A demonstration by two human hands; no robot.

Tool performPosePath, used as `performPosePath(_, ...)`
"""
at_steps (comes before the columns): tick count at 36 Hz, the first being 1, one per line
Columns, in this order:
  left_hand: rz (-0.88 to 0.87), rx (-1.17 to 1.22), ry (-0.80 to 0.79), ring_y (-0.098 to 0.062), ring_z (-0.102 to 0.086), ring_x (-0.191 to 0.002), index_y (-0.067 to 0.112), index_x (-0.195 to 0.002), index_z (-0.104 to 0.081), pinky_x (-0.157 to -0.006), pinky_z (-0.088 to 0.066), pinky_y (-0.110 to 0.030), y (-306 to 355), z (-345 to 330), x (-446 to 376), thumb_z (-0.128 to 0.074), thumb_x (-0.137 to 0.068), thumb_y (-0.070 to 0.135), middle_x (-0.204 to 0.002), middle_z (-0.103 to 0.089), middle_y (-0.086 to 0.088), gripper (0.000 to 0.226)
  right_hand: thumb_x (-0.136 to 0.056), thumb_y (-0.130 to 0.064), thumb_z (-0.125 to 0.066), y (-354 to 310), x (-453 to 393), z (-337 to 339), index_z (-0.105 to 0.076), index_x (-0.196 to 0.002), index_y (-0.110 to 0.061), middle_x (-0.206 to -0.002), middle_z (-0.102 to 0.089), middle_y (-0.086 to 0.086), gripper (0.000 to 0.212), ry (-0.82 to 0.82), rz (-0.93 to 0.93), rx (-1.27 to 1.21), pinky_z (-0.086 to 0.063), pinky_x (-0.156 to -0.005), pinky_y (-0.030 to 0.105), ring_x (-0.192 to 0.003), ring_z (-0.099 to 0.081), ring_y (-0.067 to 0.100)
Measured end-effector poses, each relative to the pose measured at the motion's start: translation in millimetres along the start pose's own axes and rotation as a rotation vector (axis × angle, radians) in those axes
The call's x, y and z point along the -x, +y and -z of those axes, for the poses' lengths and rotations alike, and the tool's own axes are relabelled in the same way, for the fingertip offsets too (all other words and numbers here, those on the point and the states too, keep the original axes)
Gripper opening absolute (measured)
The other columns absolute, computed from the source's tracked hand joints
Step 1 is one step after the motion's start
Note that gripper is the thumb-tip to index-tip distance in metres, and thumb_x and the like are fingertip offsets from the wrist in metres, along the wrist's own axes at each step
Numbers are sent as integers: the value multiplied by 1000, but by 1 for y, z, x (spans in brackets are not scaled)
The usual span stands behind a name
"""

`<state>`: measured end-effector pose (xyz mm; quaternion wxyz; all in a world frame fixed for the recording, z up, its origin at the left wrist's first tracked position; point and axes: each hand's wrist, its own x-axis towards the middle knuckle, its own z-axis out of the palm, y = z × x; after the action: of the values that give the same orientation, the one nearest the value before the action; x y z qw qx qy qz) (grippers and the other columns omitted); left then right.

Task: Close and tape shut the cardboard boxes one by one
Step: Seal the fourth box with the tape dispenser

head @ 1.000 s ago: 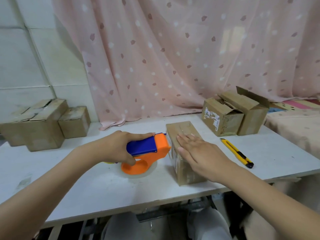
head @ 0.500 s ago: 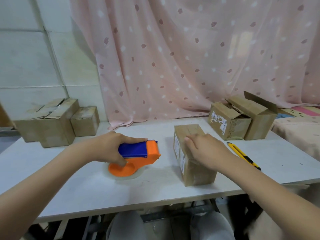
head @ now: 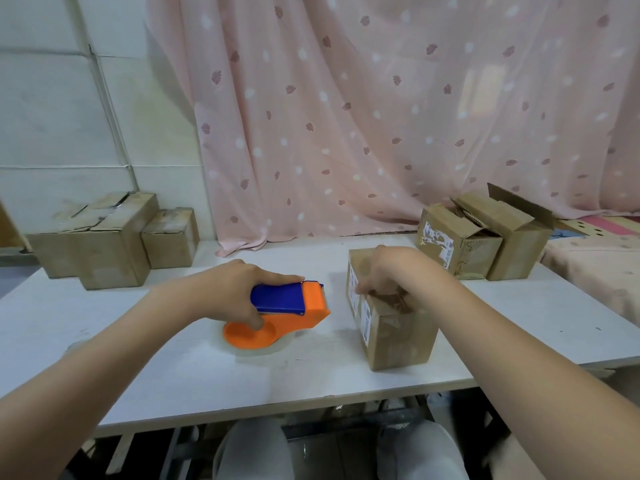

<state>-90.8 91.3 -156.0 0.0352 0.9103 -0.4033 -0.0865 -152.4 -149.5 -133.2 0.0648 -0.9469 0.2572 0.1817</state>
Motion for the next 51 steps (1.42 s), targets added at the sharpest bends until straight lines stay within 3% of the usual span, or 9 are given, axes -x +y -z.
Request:
performPosePath(3,3,15,1,-12,-52,-73,69,-140,-25,-57,-36,-19,-1,0,-1,-71,-76,29,-89,-54,11,88,-93,-48,-63,2,12,8,-59,-112,-6,-85,-57,4,46,25,43,34,-45,-66,31,-64,-53,21)
performPosePath(6,14,79,-4,-11,-54,-68,73,-135,-25,-53,-39,-17,-8,1,1,-72,-76,26,-90,-56,10,89,-90,-52,-66,12,22,14,-58,-123,-7,-111,-63,7,57,38,61,-38,-48,-81,33,-86,-61,26)
performPosePath(11,2,215,16,-10,-56,-52,73,-136,-24,-49,-47,-17,-10,-1,3,-72,-77,21,-95,-57,6,93,-82,-45,-78,35,17,17,-36,-145,-19,-126,-46,10,80,24,85,-479,-55,-87,52,-108,-55,39)
performPosePath(17,-36,246,31,-10,-58,-52,71,-139,-22,-52,-50,-18,-1,-2,0,-73,-78,19,-96,-55,10,95,-77,-37,-85,67,-2,3,-13,-154,-45,-129,-51,29,105,-83,50,-882,-55,-77,66,-81,-64,43)
performPosePath(23,-25,200,11,-13,-57,-60,68,-141,-21,-52,-50,-18,3,-4,-5,-73,-78,20,-95,-54,9,95,-84,-31,-79,87,-8,-13,-29,-152,-34,-116,-60,35,84,-167,56,-1090,-57,-70,63,-83,-70,46)
performPosePath(30,-36,140,-3,-13,-55,-66,68,-142,-18,-52,-43,-17,11,-5,-9,-72,-78,24,-90,-54,12,94,-91,-37,-70,102,-13,-37,-66,-123,-16,-121,-65,32,38,-221,146,-1203,-55,-89,57,-93,-64,41)
performPosePath(42,-73,51,31,-11,-53,-74,69,-142,-19,-60,-39,-22,19,-8,-23,-71,-76,30,-86,-54,13,92,-103,-32,-51,92,-7,-65,-69,-115,-9,-106,-75,14,31,-105,169,-1392,-52,-100,47,-110,-68,34)
performPosePath(46,-73,46,31,-10,-52,-73,68,-142,-18,-59,-36,-22,22,-8,-24,-71,-77,29,-85,-52,13,92,-105,-35,-47,94,-6,-66,-67,-117,-13,-104,-77,9,33,-116,157,-1329,-56,-91,40,-100,-71,27)
performPosePath(51,-73,61,40,-11,-53,-73,66,-144,-19,-59,-38,-21,22,-10,-26,-71,-76,28,-86,-54,12,93,-103,-43,-51,98,-2,-68,-71,-119,-17,-115,-74,3,37,-6,156,-1094,-50,-103,42,-109,-66,20)
